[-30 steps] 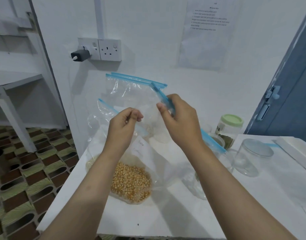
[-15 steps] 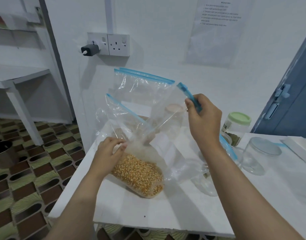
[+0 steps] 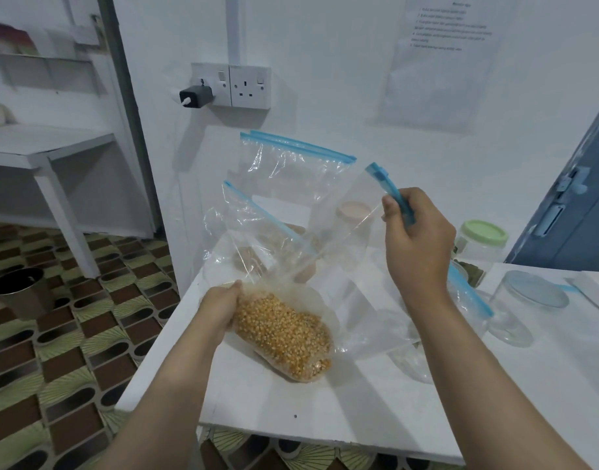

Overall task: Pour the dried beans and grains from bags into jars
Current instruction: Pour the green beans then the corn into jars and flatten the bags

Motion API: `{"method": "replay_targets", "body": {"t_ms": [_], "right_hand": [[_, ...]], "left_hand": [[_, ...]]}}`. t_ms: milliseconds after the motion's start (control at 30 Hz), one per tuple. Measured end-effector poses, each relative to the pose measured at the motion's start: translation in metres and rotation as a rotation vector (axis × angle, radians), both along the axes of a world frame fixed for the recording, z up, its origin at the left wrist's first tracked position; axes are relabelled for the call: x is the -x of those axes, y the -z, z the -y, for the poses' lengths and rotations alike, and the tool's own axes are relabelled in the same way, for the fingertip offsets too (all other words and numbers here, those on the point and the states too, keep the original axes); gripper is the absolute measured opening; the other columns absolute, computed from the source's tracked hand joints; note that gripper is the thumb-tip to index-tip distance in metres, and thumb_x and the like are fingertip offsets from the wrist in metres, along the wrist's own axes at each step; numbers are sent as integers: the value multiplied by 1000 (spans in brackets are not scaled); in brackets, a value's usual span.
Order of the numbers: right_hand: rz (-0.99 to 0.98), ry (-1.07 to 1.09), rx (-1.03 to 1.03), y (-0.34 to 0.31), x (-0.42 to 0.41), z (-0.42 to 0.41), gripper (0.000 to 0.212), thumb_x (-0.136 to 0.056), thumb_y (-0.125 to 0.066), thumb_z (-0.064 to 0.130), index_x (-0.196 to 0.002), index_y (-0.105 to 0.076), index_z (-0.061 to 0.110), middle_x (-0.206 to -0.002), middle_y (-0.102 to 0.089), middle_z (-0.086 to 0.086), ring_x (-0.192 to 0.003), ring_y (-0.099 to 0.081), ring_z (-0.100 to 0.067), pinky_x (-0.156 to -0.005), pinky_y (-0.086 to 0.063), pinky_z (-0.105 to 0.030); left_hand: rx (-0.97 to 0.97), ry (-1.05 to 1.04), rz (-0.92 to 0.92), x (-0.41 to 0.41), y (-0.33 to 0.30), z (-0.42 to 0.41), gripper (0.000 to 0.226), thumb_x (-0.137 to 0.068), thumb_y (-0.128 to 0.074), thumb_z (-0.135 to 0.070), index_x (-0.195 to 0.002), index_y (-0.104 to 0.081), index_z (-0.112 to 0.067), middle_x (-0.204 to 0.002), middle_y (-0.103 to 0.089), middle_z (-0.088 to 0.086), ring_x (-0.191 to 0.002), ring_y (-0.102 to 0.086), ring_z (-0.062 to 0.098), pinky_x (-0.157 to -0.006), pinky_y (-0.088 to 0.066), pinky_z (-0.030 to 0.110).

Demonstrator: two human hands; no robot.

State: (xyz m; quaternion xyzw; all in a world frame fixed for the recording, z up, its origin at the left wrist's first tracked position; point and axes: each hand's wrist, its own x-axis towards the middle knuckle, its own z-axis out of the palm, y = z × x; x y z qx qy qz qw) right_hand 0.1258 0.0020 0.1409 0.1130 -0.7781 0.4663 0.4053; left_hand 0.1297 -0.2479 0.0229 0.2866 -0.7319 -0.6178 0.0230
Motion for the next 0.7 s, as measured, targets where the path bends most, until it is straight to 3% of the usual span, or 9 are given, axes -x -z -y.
{"method": "replay_targets", "body": {"t_ms": [67,167,267,400,500,633,700], "right_hand": [[-6,4,18,-1,-3,-3,15,-99,-56,23,-87,-58,15,-73,-62,-6,-65,-51,-18,-63,-40,-32],[-29,16,57,-6,-6,-10,16,-99,-56,22,-85,-56,17,-72,-61,-7,-65,-48,-17,-59,-36,-24],[-43,39,100,-11,-9,-18,16,-100,-55,21,-85,-56,16,-73,-61,-2,-63,-47,-7,-59,-33,-16],[-40,42,136,-13,-10,-28,16,-100,-56,21,-86,-58,13,-73,-59,6,-61,-44,0,-57,-32,-14],[-42,34,139,-13,-10,-33,17,-100,-56,20,-86,-59,11,-70,-56,9,-60,-44,-1,-56,-31,-14],[-36,33,122,-17,-9,-36,18,-100,-56,21,-87,-61,9,-73,-59,3,-62,-45,-1,-57,-32,-14],[-38,30,123,-19,-8,-37,19,-100,-55,22,-87,-60,9,-75,-60,-1,-62,-44,-2,-57,-33,-14]], "left_hand": [[-278,-8,-25,-2,-6,1,34,-104,-45,-25,-75,-56,-11,-71,-53,5,-62,-48,19,-57,-40,28],[-428,-21,-119,-2,-20,-2,24,-99,-47,-9,-81,-62,-6,-70,-64,6,-68,-55,19,-62,-44,28],[-408,-58,-243,1,-38,-3,21,-96,-49,1,-79,-60,-4,-51,-60,0,-59,-53,17,-59,-47,25],[-312,-67,-369,4,-55,0,11,-99,-54,-3,-90,-54,-10,-68,-54,8,-56,-48,16,-52,-45,22],[-312,-130,-413,6,-56,-2,16,-94,-64,-9,-98,-49,-16,-70,-58,6,-60,-50,15,-59,-44,25],[-189,-130,-502,7,-55,-4,24,-94,-65,-15,-84,-44,-21,-74,-55,5,-63,-47,13,-53,-34,22],[-173,-130,-554,7,-57,-5,26,-95,-64,-13,-80,-44,-21,-76,-53,3,-64,-46,11,-51,-36,15]]}}
